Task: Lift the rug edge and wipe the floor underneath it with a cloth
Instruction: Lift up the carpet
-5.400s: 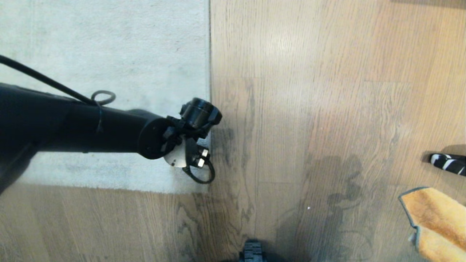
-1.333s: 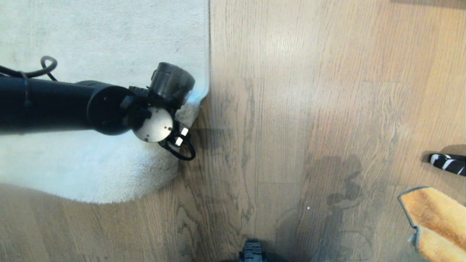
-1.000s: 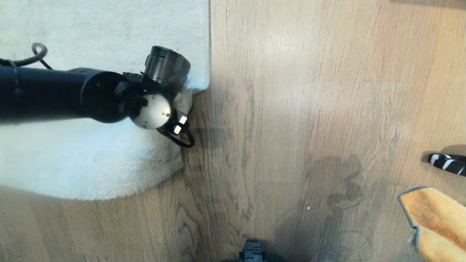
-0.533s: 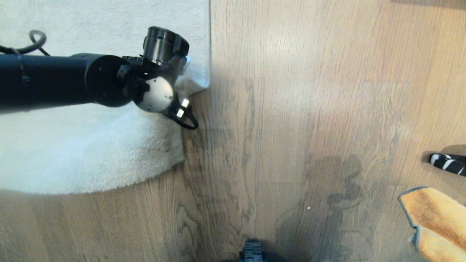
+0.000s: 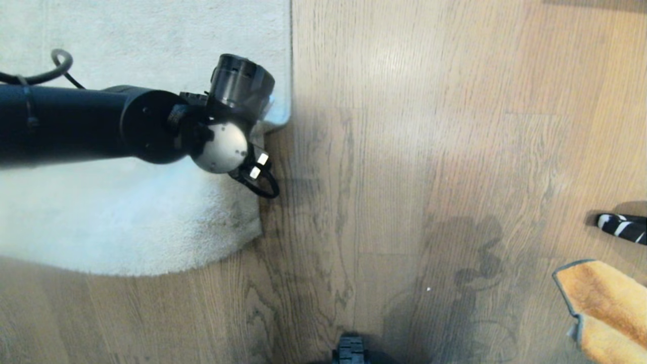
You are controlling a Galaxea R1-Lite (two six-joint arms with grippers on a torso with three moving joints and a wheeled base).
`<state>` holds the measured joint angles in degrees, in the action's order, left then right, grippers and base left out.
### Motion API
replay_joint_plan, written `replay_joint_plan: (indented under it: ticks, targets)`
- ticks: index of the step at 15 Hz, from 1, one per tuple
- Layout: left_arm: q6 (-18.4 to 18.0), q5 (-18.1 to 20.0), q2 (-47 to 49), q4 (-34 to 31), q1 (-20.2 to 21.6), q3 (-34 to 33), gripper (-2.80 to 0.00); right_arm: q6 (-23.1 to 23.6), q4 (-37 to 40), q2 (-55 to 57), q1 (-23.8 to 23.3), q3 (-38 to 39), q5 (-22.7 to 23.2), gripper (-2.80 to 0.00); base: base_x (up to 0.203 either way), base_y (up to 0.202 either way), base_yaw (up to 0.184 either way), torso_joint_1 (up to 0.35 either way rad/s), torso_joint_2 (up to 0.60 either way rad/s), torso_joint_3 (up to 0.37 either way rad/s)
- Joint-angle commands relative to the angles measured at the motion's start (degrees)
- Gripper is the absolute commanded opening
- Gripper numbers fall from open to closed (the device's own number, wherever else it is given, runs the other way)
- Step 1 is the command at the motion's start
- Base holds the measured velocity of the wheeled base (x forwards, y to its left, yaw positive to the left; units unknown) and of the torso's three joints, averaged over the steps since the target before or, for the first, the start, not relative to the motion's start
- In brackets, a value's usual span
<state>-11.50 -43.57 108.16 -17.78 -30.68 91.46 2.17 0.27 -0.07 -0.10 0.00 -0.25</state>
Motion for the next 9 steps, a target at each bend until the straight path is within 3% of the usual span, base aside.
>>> replay_joint_plan:
  ticks: [1, 3, 9]
  targets:
    - [-0.3, -1.4, -2.6, -2.2, -0.5, -3.1, 0.0, 0.0, 0.0, 0.1, 0.0, 0.0, 0.0, -2.8, 0.0, 0.0, 0.0, 0.0, 0.0, 0.0]
    - [-1.0, -3.5, -3.9, -3.9, -0.7, -5.3, 0.0, 0.0, 0.0, 0.1, 0.0, 0.0, 0.0, -2.8, 0.0, 0.0, 0.0, 0.0, 0.0, 0.0]
    - [-1.2, -3.7, -5.4, -4.0, -2.7, -9.7, 0.0, 0.0, 0.0, 0.1, 0.0, 0.0, 0.0, -2.8, 0.0, 0.0, 0.0, 0.0, 0.0, 0.0]
